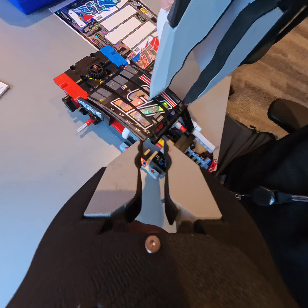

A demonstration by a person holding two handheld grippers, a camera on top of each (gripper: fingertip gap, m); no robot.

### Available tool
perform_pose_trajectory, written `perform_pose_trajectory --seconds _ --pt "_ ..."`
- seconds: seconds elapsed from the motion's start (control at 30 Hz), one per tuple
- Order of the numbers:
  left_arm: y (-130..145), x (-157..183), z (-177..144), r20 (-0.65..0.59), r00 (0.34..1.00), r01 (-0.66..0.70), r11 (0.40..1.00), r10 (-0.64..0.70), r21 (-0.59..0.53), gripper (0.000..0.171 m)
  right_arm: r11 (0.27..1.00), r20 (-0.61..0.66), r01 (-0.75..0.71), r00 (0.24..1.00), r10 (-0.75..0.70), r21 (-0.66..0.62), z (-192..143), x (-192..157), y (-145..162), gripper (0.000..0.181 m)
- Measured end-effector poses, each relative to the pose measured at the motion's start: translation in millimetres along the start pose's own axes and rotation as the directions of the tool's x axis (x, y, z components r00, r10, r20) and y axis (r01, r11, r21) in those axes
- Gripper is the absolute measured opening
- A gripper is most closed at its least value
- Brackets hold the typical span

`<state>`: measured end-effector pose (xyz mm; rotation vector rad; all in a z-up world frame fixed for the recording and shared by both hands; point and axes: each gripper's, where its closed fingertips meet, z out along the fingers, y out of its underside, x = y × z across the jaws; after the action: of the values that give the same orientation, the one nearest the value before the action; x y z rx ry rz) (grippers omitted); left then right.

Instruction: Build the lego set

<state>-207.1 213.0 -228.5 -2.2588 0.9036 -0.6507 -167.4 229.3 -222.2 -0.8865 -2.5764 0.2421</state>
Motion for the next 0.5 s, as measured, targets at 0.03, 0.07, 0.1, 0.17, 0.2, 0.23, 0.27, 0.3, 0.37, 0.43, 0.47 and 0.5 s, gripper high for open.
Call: perform_pose_trajectory --seconds 0.03,0.07,0.1,0.17,0.2,0.23,0.27,0.3,0.37,0.43,0.47,0.5 --pt "0.6 -0.5 0.4 0.008 1.000 -0.005 1.000 0.005 -0.007 0.020 1.000 0.004 0.001 1.000 -0.001 0.004 0.2 0.0 0.1 0.040" --pt "0.9 -0.5 0.8 0.009 1.000 0.000 1.000 0.000 -0.010 0.021 1.000 0.007 0.000 1.000 0.000 0.007 0.3 0.0 0.1 0.040" --pt "0.8 0.1 0.9 0.006 1.000 0.006 1.000 -0.006 -0.008 0.021 1.000 0.008 -0.001 1.000 0.001 0.010 0.3 -0.1 0.1 0.040" --pt "1.1 0.1 1.0 0.007 1.000 0.005 1.000 -0.005 -0.004 0.020 1.000 0.008 0.000 1.000 0.000 0.017 0.3 -0.8 -0.2 0.040" --pt "1.8 0.2 1.3 0.010 1.000 0.000 1.000 0.000 -0.007 0.018 1.000 0.012 -0.002 1.000 0.002 0.020 0.3 -1.5 -0.5 0.040" --pt "2.1 0.5 1.5 0.011 1.000 -0.004 1.000 0.004 -0.010 0.018 1.000 0.016 -0.004 1.000 0.004 0.021 0.2 -1.9 -0.6 0.040" --pt "1.8 0.5 1.4 0.013 1.000 -0.003 1.000 0.003 -0.013 0.018 1.000 0.019 -0.006 1.000 0.006 0.020 0.1 -2.0 -0.5 0.040" --pt "1.4 0.5 1.2 0.015 1.000 -0.001 1.000 0.002 -0.017 0.018 1.000 0.022 -0.009 1.000 0.008 0.018 0.2 -1.9 -0.5 0.040" --pt "1.1 0.4 0.6 0.025 1.000 -0.009 1.000 0.009 -0.026 0.019 1.000 0.025 -0.011 1.000 0.010 0.013 0.2 -1.6 -0.6 0.040" --pt "1.6 -0.4 0.5 0.035 0.999 -0.014 0.999 0.015 -0.030 0.018 1.000 0.026 -0.016 1.000 0.015 0.011 0.4 -1.5 -0.9 0.040" --pt "1.8 -0.7 0.6 0.037 0.999 -0.012 1.000 0.013 -0.029 0.018 1.000 0.026 -0.018 1.000 0.017 0.012 0.4 -1.4 -1.0 0.040" --pt "1.7 -0.9 0.6 0.037 0.999 -0.007 1.000 0.008 -0.026 0.017 1.000 0.025 -0.019 1.000 0.018 0.014 0.5 -1.4 -1.1 0.040"
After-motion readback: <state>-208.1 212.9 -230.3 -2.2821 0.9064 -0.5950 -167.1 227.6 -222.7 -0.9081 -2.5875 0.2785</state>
